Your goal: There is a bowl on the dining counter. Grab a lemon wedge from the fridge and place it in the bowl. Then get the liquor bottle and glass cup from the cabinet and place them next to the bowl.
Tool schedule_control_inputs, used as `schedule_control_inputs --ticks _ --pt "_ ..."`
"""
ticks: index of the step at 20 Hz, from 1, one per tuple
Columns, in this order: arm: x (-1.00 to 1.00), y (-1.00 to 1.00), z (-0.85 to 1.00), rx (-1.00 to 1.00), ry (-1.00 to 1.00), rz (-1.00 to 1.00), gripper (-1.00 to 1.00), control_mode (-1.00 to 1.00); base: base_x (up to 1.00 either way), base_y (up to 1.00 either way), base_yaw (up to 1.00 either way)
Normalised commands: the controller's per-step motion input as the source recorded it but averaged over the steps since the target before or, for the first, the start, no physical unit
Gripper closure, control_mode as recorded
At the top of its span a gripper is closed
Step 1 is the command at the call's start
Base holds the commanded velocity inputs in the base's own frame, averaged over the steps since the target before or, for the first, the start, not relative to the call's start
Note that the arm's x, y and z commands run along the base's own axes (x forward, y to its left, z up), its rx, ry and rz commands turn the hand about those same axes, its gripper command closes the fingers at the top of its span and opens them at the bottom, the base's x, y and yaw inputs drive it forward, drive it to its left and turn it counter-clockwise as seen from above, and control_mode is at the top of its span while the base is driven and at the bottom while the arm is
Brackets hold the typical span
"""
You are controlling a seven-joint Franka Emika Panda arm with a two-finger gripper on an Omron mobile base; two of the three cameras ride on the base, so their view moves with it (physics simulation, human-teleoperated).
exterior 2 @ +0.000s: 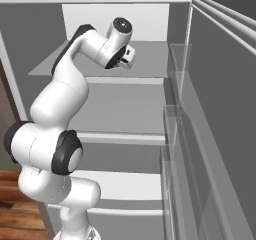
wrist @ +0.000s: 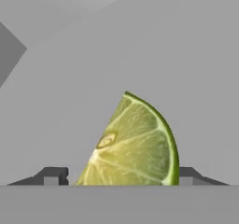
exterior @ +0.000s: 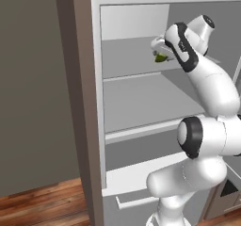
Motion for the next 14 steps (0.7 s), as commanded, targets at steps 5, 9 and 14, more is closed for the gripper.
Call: schedule_control_inputs --ticks 5,9,14 --pt "0.00 0.60 -0.27 0.00 0.04 0.00 1.00 -1.00 0.00 0.00 0.00" --pt "-0.18 0.44 -0.02 0.00 -0.01 0.00 1.00 -1.00 0.00 0.00 0.00" --pt "-0.57 0.15 0.18 0.00 -0.18 0.00 1.00 -1.00 0.00 0.00 0.00"
